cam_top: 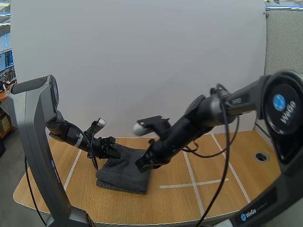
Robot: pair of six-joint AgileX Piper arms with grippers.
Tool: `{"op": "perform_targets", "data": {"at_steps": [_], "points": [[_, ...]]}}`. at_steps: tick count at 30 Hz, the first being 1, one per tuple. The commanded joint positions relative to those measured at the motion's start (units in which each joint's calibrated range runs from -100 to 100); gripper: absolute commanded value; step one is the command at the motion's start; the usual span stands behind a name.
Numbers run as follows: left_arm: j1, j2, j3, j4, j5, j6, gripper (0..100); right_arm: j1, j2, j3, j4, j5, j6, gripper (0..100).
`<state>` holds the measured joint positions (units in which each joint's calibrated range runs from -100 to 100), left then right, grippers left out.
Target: Fold the towel
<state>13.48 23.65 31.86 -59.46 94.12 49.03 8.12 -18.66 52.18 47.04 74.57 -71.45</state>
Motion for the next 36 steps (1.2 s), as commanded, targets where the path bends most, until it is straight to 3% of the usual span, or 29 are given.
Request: {"op": "perform_targets", "data": {"at_steps": [1, 7, 17, 30, 36], "points": [[-0.14, -0.16, -0.46, 0.12, 0.53, -0.42, 0, 2.16, 7.45, -3.24, -0.62, -9.54, -1.61, 0], [-0.14, -0.16, -0.3, 0.12, 0.53, -0.42, 0, 2.31, 17.6, -10.8, 2.1, -9.95, -2.5, 0], [-0.14, -0.16, -0.32, 0.47, 0.53, -0.42, 0, 2.31, 26.5, -13.75, 4.74, -20.56, -7.04, 0], [-0.14, -0.16, -0.32, 0.57, -0.9, -0.42, 0, -0.67, 27.74, -13.75, -7.29, -18.31, -2.79, 0], [-0.14, -0.16, -0.32, 0.57, -1.75, -0.42, 0, -1.05, 27.74, -13.75, -7.64, -14.7, -2.33, 0]]}}
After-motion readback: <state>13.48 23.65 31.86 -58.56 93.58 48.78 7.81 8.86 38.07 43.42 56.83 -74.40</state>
